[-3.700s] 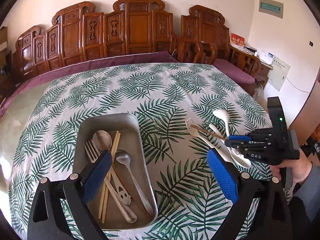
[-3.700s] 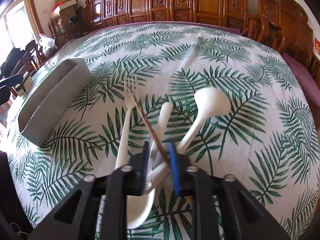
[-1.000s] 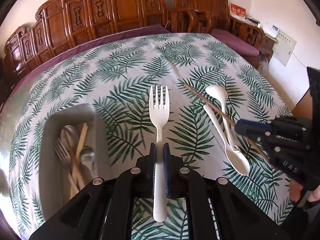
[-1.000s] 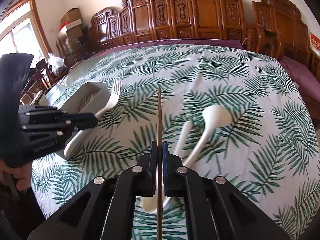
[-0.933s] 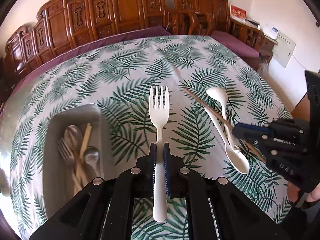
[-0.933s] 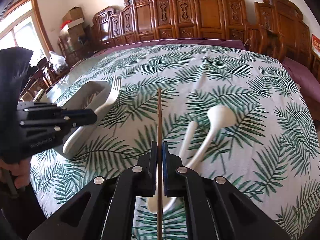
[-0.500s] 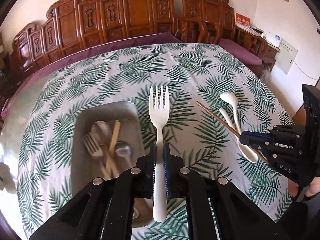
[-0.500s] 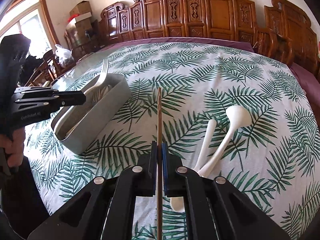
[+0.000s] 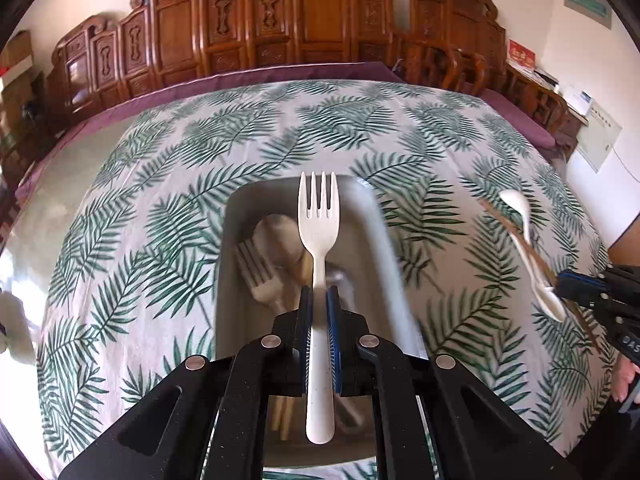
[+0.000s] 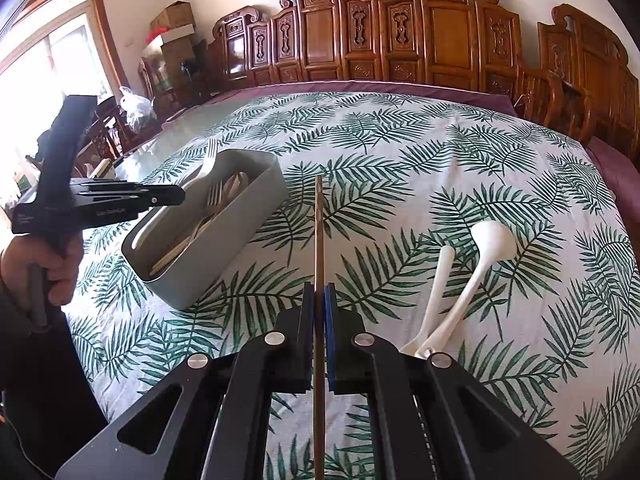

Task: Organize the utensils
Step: 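Carry the white fork into the tray and open the left tool while the right tool holds the chopstick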

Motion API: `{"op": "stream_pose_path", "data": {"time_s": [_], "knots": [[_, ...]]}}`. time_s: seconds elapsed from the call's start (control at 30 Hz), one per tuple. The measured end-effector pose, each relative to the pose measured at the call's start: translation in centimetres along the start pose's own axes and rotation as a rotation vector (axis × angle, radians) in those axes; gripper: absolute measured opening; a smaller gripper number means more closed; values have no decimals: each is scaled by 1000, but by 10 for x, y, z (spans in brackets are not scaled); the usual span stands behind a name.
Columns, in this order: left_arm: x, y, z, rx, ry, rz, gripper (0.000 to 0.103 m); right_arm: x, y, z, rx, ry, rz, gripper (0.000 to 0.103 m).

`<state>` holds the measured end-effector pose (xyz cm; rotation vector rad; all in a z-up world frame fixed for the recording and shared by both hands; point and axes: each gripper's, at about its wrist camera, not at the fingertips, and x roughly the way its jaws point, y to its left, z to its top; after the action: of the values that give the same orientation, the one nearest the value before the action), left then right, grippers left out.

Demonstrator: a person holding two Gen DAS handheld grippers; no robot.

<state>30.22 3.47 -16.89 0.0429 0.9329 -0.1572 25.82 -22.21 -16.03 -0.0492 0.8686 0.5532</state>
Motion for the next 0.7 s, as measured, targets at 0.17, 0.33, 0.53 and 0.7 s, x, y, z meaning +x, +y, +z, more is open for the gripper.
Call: {"op": "stream_pose_path", "data": {"time_s": [0.17, 0.33, 0.53, 0.7], "knots": [[14, 16, -8, -35, 12, 6, 7, 7, 9, 0, -8, 13, 1, 6], [26, 24, -16, -65, 38, -4, 7, 11, 19, 2, -6, 14, 8, 6], [32, 27, -19, -71, 51, -15, 7, 12, 30, 6, -6, 3, 15, 6], [33, 28, -18, -70, 50, -20, 7, 13, 41, 11, -21, 3, 6, 6]]}}
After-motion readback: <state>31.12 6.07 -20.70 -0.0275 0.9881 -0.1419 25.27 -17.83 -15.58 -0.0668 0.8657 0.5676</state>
